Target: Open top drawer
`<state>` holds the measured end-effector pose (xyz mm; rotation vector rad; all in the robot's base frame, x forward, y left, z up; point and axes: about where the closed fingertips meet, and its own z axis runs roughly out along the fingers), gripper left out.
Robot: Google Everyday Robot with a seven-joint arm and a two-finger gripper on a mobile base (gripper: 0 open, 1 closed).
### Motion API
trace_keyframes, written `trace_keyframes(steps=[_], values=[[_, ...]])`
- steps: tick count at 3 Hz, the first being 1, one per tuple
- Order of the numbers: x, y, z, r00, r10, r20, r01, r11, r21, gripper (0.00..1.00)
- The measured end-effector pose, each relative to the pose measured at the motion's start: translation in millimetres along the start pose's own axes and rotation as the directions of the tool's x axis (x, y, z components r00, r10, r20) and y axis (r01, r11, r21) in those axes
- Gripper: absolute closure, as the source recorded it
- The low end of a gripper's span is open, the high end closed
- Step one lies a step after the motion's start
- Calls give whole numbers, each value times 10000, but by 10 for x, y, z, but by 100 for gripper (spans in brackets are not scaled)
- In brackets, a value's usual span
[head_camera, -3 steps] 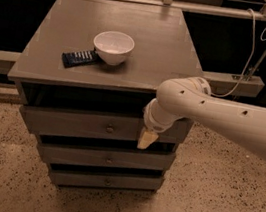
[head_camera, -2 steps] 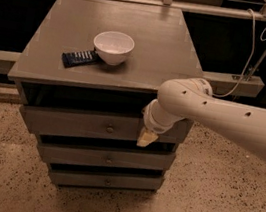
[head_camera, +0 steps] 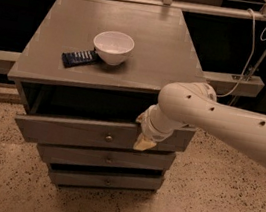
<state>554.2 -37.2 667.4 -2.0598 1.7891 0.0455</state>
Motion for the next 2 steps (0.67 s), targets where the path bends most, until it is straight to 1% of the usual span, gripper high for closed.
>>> trace_keyframes(steps=[1,2], values=[[-8,-3,-21,10000,-11,7,11,10000,-13,41],[-74,241,-282,9995,117,306,-112,9998,-149,22]])
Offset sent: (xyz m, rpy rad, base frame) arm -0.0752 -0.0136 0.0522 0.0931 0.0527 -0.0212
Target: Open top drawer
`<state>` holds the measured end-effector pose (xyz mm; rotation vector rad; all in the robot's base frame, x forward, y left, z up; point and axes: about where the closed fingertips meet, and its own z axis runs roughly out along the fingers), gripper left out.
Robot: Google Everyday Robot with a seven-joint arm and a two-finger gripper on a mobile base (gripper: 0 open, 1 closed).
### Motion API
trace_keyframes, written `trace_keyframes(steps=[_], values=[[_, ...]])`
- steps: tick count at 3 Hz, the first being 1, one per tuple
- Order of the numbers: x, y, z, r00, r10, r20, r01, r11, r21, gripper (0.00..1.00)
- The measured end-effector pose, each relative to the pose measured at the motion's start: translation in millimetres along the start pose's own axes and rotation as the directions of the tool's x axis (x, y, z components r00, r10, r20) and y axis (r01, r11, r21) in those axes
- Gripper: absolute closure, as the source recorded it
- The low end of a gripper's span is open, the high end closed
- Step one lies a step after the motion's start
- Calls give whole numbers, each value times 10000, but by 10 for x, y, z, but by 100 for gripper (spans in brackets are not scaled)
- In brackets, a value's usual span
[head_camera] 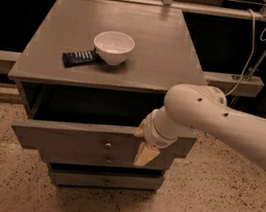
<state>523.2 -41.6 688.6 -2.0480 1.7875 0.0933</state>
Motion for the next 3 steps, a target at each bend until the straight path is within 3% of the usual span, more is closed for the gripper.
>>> trace_keyframes(steps=[1,2,3], values=[[-68,-6,-196,9978,430,495,-424,9990,-128,1],[-91,-32,-193,9977,432,518,-422,9989,-200,0],[-68,-96,-30,9995,208,232,-187,9958,-893,0]])
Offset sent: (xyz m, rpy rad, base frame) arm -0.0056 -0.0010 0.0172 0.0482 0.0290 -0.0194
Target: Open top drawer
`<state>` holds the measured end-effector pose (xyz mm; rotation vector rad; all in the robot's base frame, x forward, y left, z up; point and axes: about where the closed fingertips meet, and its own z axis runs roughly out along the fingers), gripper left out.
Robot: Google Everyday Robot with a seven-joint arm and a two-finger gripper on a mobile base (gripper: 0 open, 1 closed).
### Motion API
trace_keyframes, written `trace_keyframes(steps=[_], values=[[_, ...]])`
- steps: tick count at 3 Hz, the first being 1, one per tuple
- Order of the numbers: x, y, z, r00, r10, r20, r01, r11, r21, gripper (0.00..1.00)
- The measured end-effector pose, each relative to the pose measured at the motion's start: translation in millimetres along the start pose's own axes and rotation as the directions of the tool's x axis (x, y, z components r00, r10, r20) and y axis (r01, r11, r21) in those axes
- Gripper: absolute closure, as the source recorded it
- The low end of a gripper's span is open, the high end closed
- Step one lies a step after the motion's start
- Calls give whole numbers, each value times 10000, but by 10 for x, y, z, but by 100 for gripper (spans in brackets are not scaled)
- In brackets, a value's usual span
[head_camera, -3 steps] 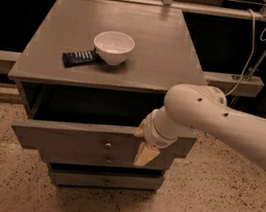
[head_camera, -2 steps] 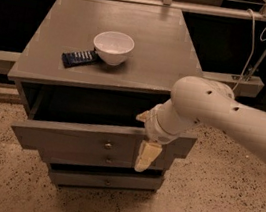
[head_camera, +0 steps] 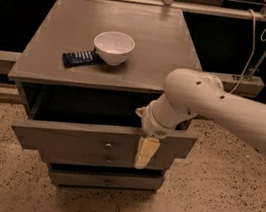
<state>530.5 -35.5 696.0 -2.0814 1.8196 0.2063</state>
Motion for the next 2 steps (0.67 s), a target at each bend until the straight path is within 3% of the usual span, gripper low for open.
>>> trace_keyframes(steps=[1,2], values=[[140,-43,340,9998,100,-200,-120,9948,-1016,2],[181,16,506,9994,42,-353,-97,9875,-1572,20]])
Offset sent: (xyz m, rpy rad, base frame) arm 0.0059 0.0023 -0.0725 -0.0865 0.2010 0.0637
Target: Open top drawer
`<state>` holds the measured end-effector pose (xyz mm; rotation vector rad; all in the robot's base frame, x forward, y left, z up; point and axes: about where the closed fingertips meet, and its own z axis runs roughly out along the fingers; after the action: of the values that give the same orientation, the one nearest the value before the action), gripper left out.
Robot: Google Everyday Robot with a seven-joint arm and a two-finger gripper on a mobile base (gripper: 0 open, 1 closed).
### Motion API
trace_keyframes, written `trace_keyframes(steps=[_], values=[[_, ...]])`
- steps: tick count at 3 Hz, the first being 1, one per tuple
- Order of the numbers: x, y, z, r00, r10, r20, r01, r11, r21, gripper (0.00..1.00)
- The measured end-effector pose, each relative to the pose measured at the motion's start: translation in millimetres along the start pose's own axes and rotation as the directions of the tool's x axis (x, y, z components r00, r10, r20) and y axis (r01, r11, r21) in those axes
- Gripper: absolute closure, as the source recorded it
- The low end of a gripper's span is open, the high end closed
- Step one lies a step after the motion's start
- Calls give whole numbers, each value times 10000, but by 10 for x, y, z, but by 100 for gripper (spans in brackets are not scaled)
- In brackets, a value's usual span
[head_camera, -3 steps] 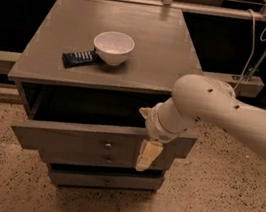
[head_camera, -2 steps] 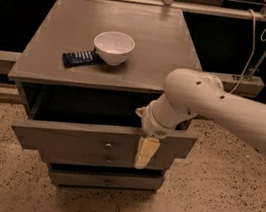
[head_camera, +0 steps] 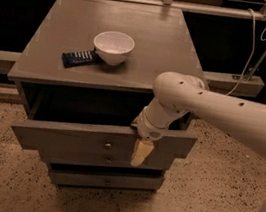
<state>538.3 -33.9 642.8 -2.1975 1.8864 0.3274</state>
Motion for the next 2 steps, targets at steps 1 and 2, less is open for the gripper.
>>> trace_keyframes(steps=[1,2], values=[[-63,355,27,9997,-184,-159,177,9989,-424,33],[-72,350,-2,9997,-194,-157,187,9989,-430,33]])
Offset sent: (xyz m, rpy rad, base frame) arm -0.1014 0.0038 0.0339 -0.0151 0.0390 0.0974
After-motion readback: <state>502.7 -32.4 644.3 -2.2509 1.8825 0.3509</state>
